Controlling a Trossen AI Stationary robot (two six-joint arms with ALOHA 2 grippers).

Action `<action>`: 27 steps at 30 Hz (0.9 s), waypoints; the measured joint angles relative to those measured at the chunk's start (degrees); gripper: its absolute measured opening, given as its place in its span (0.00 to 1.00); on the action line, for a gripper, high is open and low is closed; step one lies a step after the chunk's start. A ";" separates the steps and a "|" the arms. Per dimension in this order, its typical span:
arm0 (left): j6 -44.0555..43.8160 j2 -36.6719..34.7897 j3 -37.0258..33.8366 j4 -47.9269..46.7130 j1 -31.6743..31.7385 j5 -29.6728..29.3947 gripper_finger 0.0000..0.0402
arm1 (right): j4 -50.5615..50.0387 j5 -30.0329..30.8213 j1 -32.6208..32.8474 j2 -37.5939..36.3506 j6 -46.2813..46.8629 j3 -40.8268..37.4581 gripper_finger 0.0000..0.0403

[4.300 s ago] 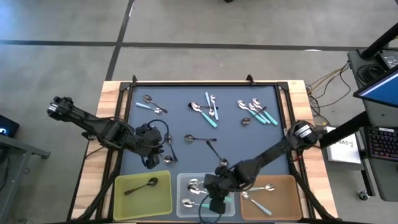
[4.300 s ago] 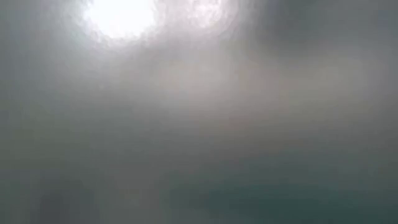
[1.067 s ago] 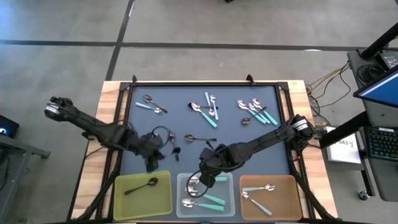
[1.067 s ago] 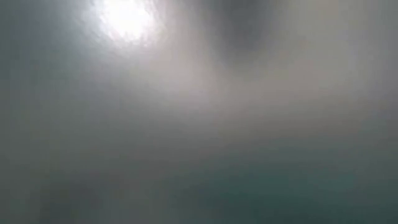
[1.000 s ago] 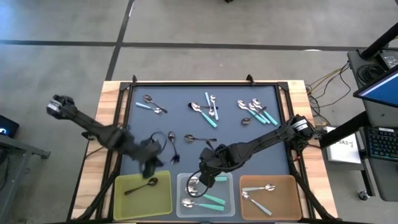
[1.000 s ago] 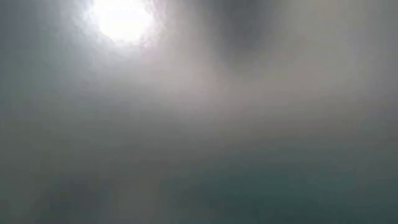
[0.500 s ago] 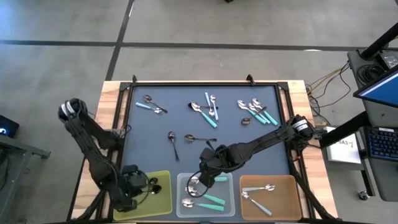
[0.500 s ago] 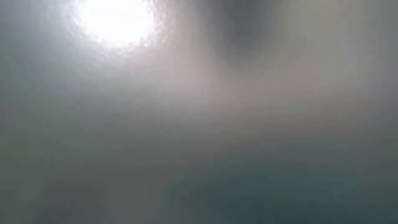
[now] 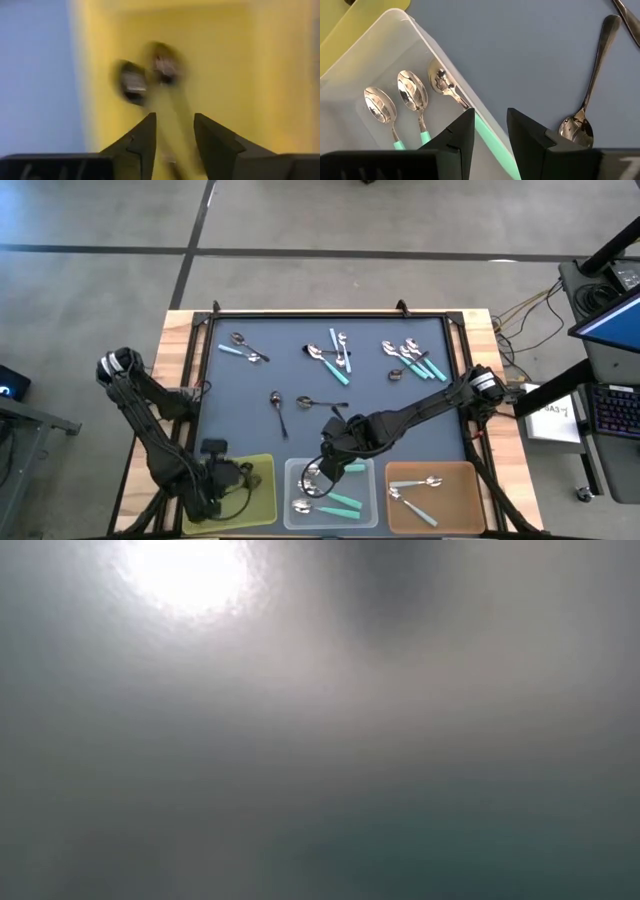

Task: Sort silverware by color (type)
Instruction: Put the black spoon into the yellow bin

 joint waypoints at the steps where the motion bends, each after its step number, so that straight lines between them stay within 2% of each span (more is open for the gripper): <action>1: 0.93 -0.45 0.55 -2.90 0.63 -1.96 0.31 | -0.05 0.02 -0.04 0.00 -0.21 0.00 0.26; 3: 2.51 -1.41 1.45 -6.93 2.43 -5.71 0.33 | -0.21 -0.01 -0.17 0.00 -0.78 0.00 0.26; 6: 4.21 -2.99 1.45 -9.08 7.46 -7.81 0.34 | -0.57 -0.03 -0.49 0.00 -1.74 0.00 0.26; 11: 6.16 -4.54 -0.18 -7.18 21.78 -7.99 0.35 | -2.21 0.05 -1.40 0.00 -2.35 0.00 0.26; 15: 6.16 -4.11 -0.84 -1.70 34.26 -8.18 0.35 | -5.25 0.77 -1.99 0.00 -2.29 0.00 0.26; 18: 6.03 -3.62 -2.82 5.50 40.71 -8.13 0.35 | -8.33 2.43 -2.25 0.00 -2.27 0.00 0.26; 23: -0.25 -3.46 -9.27 20.00 46.93 -6.16 0.34 | -14.18 4.48 -2.80 -0.11 -2.33 0.00 0.26; 27: -9.54 -3.40 -13.71 21.84 48.21 -5.55 0.32 | -18.12 6.04 -3.55 -0.63 -3.41 0.00 0.26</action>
